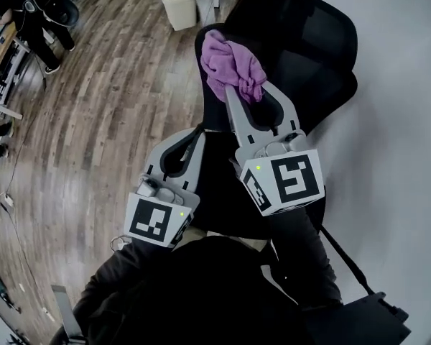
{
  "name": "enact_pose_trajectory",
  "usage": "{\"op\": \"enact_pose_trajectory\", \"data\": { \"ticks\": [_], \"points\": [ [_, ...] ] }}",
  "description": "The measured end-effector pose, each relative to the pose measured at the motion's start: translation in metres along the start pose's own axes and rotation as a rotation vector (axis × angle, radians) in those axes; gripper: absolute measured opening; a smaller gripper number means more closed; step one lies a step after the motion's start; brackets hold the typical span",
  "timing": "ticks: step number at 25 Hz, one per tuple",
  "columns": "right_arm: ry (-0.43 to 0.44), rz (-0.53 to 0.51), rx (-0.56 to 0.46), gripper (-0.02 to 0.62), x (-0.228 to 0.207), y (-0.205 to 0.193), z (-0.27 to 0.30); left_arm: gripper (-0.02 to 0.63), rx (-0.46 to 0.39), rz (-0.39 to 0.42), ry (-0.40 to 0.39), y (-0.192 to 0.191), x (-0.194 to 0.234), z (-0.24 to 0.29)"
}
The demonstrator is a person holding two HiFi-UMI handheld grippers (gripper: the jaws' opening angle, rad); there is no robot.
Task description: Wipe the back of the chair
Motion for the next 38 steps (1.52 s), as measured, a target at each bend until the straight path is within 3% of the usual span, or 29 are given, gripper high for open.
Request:
{"op": "enact_pose_trajectory", "data": {
  "ticks": [6, 13, 19, 29, 38],
  "points": [
    [-0.07, 0.027, 0.065, 0.091, -0.008, -0.018, -0.074, 0.005, -0.035, 0.034, -0.101, 0.033, -0.059, 0.025],
    [-0.14, 0.027, 0.047, 0.092, -0.026, -0.033, -0.127, 0.005, -0.071, 0.078, -0.148, 0.029, -0.101, 0.05],
    [-0.174, 0.011, 0.026, 0.091, -0.021, -0.012, -0.142, 0.005, -0.097, 0.081, -0.179, 0.047, -0.116, 0.046],
    [-0.177, 0.042, -0.023, 0.091, -0.033, -0.004, -0.161, 0.005, -0.046, 0.123, -0.17, 0.051, -0.13, 0.05],
    [-0.185, 0.093, -0.046, 0.091, -0.05, -0.027, -0.17, 0.005, -0.001, 0.149, -0.159, 0.028, -0.139, 0.063]
  ]
}}
Point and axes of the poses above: the fingertips, and each gripper's own axes: z forward along the fingers, x to its left, y out of its top, the point moved 3 cm from there along -z, backward along the fingers, and after that the axes turned 4 degrees about y, right-handed, at the moved point
